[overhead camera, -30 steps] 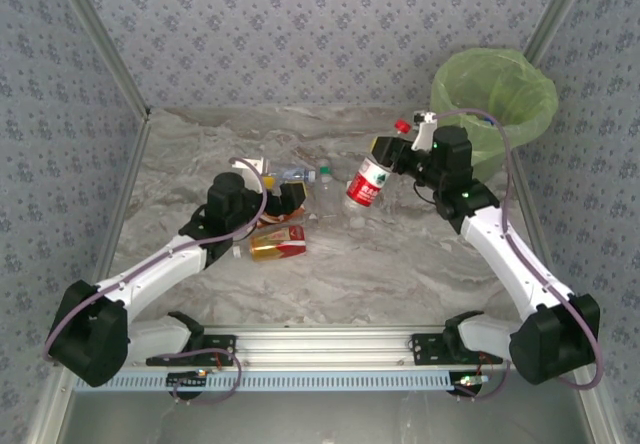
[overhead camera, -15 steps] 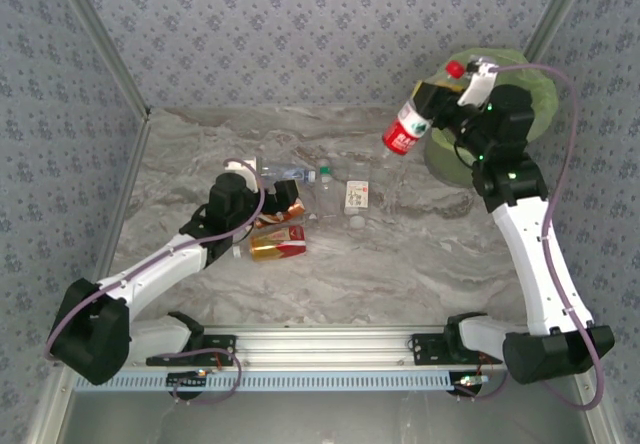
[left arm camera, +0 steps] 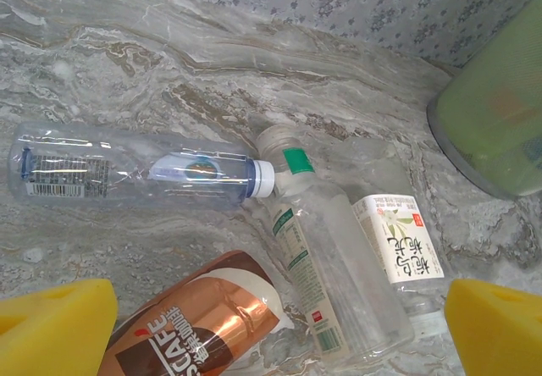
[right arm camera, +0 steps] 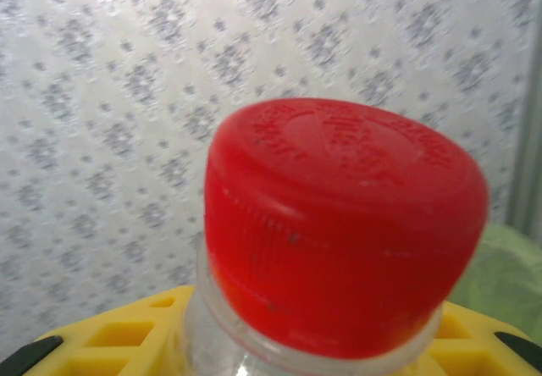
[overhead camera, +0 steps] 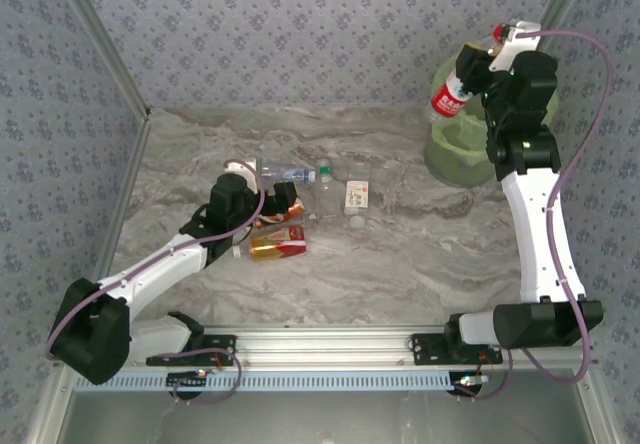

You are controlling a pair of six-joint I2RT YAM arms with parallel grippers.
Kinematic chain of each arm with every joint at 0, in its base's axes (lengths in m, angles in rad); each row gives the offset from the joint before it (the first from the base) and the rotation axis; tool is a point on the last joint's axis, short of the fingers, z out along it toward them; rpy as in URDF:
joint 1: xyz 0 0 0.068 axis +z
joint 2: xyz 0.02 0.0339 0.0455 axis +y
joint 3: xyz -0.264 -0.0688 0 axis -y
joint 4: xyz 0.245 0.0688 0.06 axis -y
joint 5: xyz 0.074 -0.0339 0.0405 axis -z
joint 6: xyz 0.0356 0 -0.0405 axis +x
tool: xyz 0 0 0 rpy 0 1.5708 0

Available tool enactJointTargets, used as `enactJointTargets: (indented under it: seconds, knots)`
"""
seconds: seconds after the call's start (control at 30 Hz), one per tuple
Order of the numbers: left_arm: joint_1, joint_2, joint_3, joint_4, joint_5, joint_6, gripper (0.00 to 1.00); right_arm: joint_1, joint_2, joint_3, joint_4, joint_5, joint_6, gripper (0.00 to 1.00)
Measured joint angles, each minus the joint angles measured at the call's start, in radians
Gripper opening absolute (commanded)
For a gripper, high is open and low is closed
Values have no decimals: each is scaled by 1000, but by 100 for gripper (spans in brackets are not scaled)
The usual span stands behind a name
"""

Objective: Put the plastic bottles in the bin

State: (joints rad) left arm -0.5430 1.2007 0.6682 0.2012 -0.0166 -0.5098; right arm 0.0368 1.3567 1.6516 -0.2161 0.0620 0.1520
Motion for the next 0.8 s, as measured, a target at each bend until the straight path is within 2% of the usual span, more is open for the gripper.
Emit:
enactJointTargets:
  seconds: [0.3, 0.6, 0.8]
  knots:
    - [0, 0, 0, -5, 0, 0, 99, 0, 112, 35, 105, 259, -256, 49]
    - [1, 15, 0, -8, -4, -2, 99, 32, 261, 68, 155, 433, -493, 49]
    - [1, 31, 0, -21, -4, -5, 99, 47, 378, 121, 163, 511, -587, 53]
